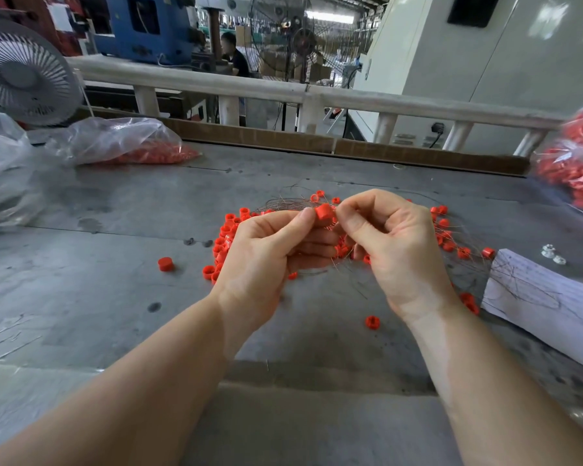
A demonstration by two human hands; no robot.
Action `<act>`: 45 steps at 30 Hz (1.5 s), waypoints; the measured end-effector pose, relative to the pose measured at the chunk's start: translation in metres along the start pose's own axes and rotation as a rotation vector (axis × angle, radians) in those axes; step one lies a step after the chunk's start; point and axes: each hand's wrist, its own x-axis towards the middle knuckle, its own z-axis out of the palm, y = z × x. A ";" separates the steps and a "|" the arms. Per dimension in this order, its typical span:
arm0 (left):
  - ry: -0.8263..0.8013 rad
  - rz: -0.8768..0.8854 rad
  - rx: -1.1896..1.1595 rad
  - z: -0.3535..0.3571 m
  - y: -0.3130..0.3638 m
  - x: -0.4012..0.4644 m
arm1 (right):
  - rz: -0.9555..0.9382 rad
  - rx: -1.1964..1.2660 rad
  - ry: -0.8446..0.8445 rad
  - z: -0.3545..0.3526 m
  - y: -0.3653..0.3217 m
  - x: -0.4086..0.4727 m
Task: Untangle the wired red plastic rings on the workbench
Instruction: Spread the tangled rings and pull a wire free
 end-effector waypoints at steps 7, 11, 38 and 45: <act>-0.026 0.024 -0.037 -0.001 0.000 0.001 | -0.061 -0.018 0.020 0.000 0.000 0.001; -0.036 0.024 -0.056 -0.002 -0.001 0.002 | -0.077 -0.084 0.021 -0.002 0.000 0.001; 0.206 0.042 -0.110 -0.006 -0.003 0.007 | -0.079 -0.535 -0.068 0.005 0.006 -0.008; 0.189 -0.007 -0.210 -0.005 -0.001 0.007 | -0.082 -0.533 -0.072 0.005 0.005 -0.008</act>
